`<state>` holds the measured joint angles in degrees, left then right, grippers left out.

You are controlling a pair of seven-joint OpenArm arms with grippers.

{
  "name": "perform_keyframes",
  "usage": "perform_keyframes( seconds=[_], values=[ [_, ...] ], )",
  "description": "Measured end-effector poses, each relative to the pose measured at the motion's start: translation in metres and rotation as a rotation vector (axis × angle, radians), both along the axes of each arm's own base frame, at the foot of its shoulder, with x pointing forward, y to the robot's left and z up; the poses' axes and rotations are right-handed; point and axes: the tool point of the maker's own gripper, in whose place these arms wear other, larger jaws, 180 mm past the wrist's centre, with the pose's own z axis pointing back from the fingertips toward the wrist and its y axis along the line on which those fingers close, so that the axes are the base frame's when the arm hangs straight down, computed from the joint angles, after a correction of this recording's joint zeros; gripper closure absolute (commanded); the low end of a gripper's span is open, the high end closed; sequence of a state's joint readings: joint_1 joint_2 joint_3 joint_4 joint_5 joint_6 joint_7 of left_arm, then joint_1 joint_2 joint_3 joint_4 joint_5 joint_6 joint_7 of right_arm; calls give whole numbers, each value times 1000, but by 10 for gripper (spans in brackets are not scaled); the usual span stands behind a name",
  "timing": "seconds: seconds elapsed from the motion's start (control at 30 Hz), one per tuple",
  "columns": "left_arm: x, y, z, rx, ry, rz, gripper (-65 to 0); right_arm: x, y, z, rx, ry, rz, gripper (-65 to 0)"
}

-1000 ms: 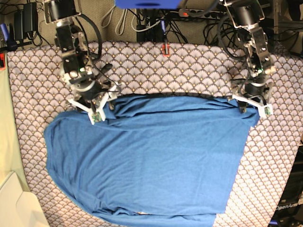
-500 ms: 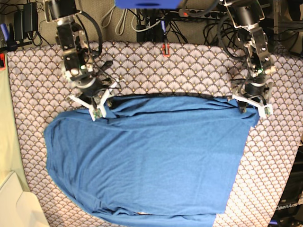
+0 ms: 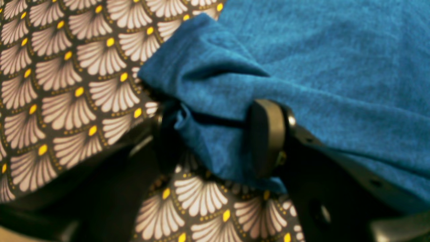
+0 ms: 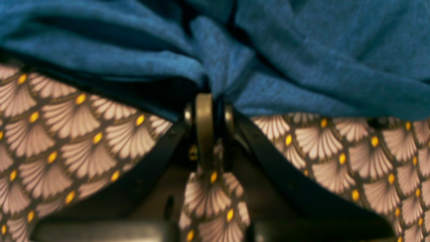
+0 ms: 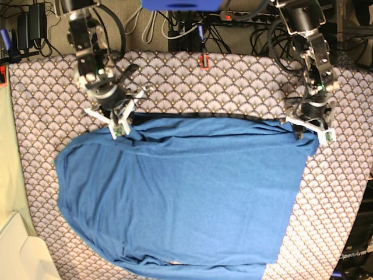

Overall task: Fold the T-shirt properly
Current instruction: 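Drag the held shoulder edge back toward the robot with both grippers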

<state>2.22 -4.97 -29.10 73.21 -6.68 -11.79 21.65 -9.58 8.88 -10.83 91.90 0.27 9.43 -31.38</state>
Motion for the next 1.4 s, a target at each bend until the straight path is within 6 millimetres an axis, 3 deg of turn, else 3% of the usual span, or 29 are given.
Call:
perform_keyframes(
  seconds=[0.1,0.3,0.63,0.7,0.9,1.4],
  values=[
    [0,0,0,1,0,0,-316,1,-1,3,3,-8,-5,0],
    [-4,0,2,6,14,-6,-316,7,-35,8,-14,-24,-100,0],
    [-7,0,7,24,10,-14,-309,2,-36,5,-13,-13,-104,0],
    [-7,0,7,25,10,-14,-269,-1,-36,2,-14,-4,-102,0],
    [-10,0,5,25,18,-14,-33,-2,-34,2,-11,-1,-101,0],
    [-16,-2,1,16,25,-12,-46,-2,-33,2,-8,-1,-101,0]
  ],
)
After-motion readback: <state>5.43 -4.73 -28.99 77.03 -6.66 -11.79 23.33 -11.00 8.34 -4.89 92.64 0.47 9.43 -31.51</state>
